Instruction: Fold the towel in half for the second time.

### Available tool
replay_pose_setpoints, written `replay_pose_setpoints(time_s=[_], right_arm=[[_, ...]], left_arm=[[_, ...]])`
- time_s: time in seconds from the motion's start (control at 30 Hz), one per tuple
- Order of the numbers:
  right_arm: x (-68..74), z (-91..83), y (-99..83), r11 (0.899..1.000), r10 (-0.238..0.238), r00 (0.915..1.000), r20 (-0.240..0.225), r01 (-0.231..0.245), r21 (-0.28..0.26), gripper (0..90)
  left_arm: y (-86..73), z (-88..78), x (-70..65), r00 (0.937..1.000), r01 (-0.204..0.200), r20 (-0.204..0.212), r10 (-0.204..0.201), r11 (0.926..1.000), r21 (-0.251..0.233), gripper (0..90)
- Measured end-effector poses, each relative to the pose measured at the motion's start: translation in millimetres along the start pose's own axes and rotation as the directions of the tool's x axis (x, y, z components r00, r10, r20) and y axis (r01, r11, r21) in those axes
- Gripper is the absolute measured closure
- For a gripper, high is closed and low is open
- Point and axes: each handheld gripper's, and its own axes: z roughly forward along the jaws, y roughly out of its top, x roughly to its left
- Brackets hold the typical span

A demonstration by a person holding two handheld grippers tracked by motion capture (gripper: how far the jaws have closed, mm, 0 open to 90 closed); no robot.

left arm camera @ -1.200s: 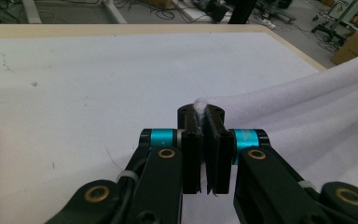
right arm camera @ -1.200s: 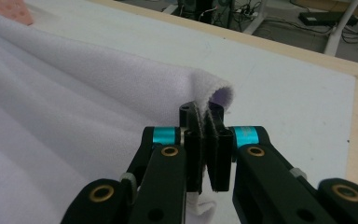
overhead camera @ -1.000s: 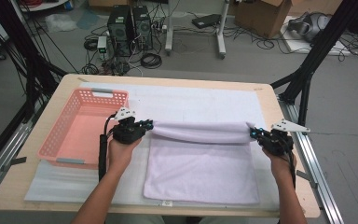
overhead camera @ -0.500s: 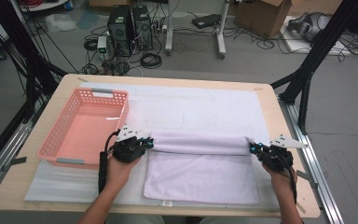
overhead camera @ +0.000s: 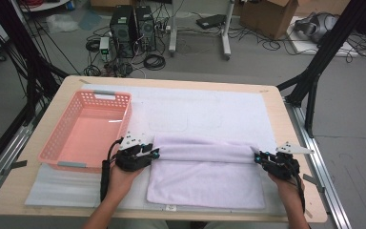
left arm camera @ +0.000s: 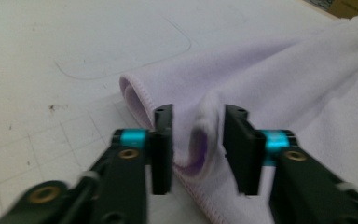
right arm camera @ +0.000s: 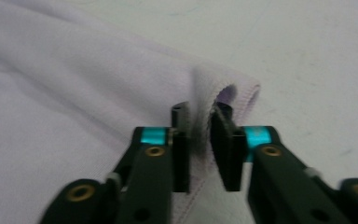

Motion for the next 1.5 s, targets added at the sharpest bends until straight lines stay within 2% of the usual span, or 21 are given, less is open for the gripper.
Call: replay_pose_setpoints(time_s=[0.07, 0.17, 0.23, 0.33, 0.4, 0.43, 0.47, 0.5, 0.53, 0.63, 0.83, 0.97, 1.03, 1.17, 1.33, 1.5], right_arm=[[-4.0, -3.8, 1.4, 0.999, 0.038, 0.9993, 0.007, -0.038, -0.023, 65.3], [-6.5, -8.1, 4.5, 0.998, 0.054, 0.9983, 0.019, -0.053, -0.044, 61.6], [-9.4, -9.5, 14.6, 0.997, 0.061, 0.9978, 0.028, -0.059, -0.058, 59.9], [-7.4, -2.6, 27.7, 0.998, 0.051, 0.9987, 0.006, -0.050, -0.043, 58.2], [-6.5, 6.3, 33.3, 0.999, 0.047, 0.9989, 0.005, -0.047, -0.002, 59.5], [-7.5, 10.4, 34.4, 0.999, 0.046, 0.9989, 0.009, -0.046, 0.015, 65.8], [-8.1, 12.6, 34.2, 0.999, 0.043, 0.9991, -0.002, -0.043, 0.024, 75.7], [-7.1, 13.3, 33.1, 0.999, 0.036, 0.9993, -0.009, -0.036, 0.020, 83.7], [-5.7, 13.0, 31.2, 1.000, 0.023, 0.9997, -0.011, -0.023, 0.013, 85.0], [-2.4, 10.3, 23.5, 1.000, 0.009, 0.9999, -0.006, -0.009, 0.006, 86.1], [7.5, -7.8, 9.9, 0.998, -0.003, 1.0000, -0.006, 0.003, -0.064, 86.4], [13.3, -18.6, 1.1, 0.997, -0.017, 0.9998, -0.005, 0.017, -0.069, 86.4], [16.2, -24.6, -2.9, 0.997, -0.018, 0.9998, -0.006, 0.017, -0.075, 86.4], [21.7, -34.7, -10.9, 0.997, -0.029, 0.9996, -0.001, 0.029, -0.078, 86.4], [29.7, -43.4, -21.1, 0.997, -0.035, 0.9994, 0.000, 0.035, -0.070, 86.4], [43.3, -59.8, -33.7, 0.996, -0.037, 0.9992, 0.014, 0.038, -0.077, 86.4]], left_arm=[[2.7, -0.1, 0.3, 1.0000, -0.006, 0.002, 0.006, 1.0000, -0.003, 53.7], [9.3, 4.0, 1.7, 0.9999, -0.015, 0.002, 0.015, 0.9998, -0.010, 49.6], [9.9, 12.7, 2.2, 0.9999, -0.016, -0.003, 0.016, 0.9995, 0.028, 50.4], [8.0, 17.8, 2.7, 0.9998, -0.018, -0.007, 0.019, 0.9982, 0.056, 59.8], [6.0, 20.5, 4.1, 0.9999, -0.015, -0.005, 0.016, 0.9964, 0.083, 70.4], [5.2, 20.5, 3.2, 1.0000, -0.006, -0.006, 0.007, 0.9961, 0.088, 77.3], [4.9, 19.8, 2.6, 1.0000, -0.005, -0.002, 0.005, 0.9952, 0.098, 82.4], [4.3, 18.7, 1.4, 1.0000, -0.009, -0.001, 0.009, 0.9954, 0.096, 84.2], [3.6, 17.3, 0.3, 0.9999, -0.010, 0.003, 0.010, 0.9961, 0.088, 84.9], [1.4, 12.4, -0.7, 0.9998, -0.016, 0.015, 0.015, 0.9977, 0.065, 85.6], [-3.2, -0.2, -5.7, 0.9990, -0.020, 0.040, 0.019, 0.9997, 0.015, 85.7], [-10.2, -9.5, -11.5, 0.9980, -0.005, 0.063, 0.006, 0.9999, -0.014, 85.6], [-14.6, -14.4, -14.6, 0.9976, -0.010, 0.068, 0.012, 0.9995, -0.030, 85.5], [-18.7, -21.7, -20.0, 0.9970, -0.015, 0.075, 0.018, 0.9990, -0.042, 85.5], [-28.0, -28.0, -25.7, 0.9968, -0.025, 0.075, 0.028, 0.9992, -0.032, 85.1], [-36.3, -39.9, -36.4, 0.9964, -0.033, 0.077, 0.036, 0.9986, -0.043, 85.1]])
